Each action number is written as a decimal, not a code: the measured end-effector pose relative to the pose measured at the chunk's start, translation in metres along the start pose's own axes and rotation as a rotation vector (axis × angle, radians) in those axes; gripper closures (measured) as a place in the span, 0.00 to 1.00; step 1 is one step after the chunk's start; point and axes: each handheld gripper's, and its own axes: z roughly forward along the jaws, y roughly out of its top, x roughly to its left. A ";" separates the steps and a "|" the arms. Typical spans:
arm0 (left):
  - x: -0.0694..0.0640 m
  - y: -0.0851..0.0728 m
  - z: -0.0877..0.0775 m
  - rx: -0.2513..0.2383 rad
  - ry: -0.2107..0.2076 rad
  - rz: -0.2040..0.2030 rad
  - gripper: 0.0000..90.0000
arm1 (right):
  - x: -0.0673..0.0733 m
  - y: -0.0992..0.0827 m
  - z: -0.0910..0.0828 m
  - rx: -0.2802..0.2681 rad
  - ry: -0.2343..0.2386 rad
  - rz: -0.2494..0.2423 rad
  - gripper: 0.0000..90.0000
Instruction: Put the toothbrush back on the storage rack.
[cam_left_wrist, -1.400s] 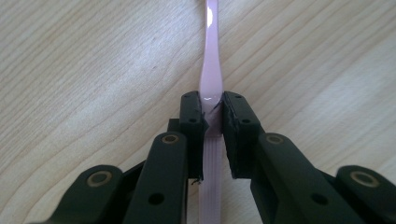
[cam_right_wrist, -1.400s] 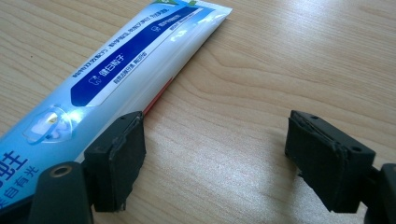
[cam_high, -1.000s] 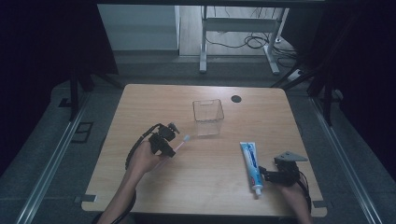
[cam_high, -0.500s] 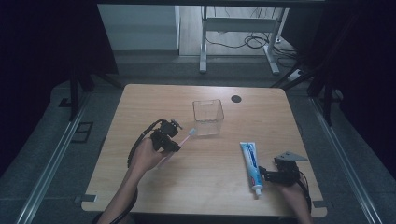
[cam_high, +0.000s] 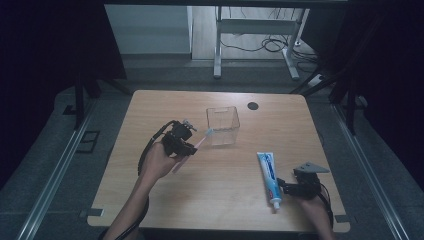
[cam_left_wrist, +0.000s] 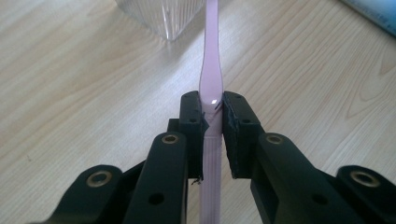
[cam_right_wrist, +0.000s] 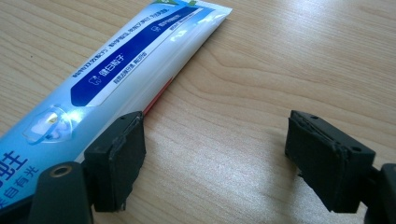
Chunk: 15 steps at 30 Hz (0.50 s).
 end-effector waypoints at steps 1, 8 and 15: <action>0.000 0.002 -0.001 -0.006 0.003 0.004 0.88 | 0.000 0.000 0.000 0.000 0.001 0.000 0.22; -0.002 0.013 -0.010 -0.036 0.009 0.021 0.88 | 0.000 0.000 0.000 -0.001 0.001 0.002 0.22; -0.003 0.022 -0.013 -0.056 0.006 0.032 0.88 | 0.000 0.000 0.000 -0.001 0.000 0.001 0.22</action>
